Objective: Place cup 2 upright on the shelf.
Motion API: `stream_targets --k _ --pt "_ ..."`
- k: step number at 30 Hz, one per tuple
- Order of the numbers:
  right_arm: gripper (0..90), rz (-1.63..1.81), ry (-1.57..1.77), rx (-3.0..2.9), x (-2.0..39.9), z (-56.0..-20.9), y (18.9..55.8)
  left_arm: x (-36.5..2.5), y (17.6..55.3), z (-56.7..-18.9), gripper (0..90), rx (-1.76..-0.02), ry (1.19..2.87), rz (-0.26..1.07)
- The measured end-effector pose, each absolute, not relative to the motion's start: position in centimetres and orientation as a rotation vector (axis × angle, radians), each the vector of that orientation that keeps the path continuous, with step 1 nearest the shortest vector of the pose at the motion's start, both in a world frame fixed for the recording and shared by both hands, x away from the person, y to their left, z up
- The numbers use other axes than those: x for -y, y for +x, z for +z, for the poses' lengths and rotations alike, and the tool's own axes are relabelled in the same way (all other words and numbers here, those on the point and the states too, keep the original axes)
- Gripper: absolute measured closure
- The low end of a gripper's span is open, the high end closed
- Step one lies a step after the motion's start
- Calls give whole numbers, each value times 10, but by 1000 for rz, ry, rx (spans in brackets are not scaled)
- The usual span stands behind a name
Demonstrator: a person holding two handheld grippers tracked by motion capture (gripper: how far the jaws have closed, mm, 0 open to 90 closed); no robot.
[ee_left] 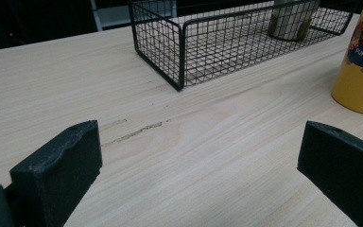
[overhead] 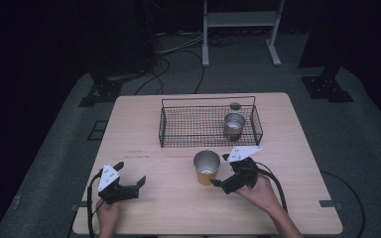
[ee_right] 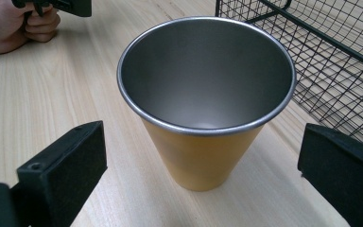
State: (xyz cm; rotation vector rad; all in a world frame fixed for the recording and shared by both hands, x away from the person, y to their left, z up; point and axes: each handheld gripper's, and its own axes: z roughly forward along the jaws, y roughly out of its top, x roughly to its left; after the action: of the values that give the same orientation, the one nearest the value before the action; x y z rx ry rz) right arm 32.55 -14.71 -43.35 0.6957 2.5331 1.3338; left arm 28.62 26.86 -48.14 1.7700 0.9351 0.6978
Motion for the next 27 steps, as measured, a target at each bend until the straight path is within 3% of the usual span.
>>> stream_targets --k 27 --pt "13 1321 711 -2506 129 -446 339 -269 286 -481 0 -935 1767 697"
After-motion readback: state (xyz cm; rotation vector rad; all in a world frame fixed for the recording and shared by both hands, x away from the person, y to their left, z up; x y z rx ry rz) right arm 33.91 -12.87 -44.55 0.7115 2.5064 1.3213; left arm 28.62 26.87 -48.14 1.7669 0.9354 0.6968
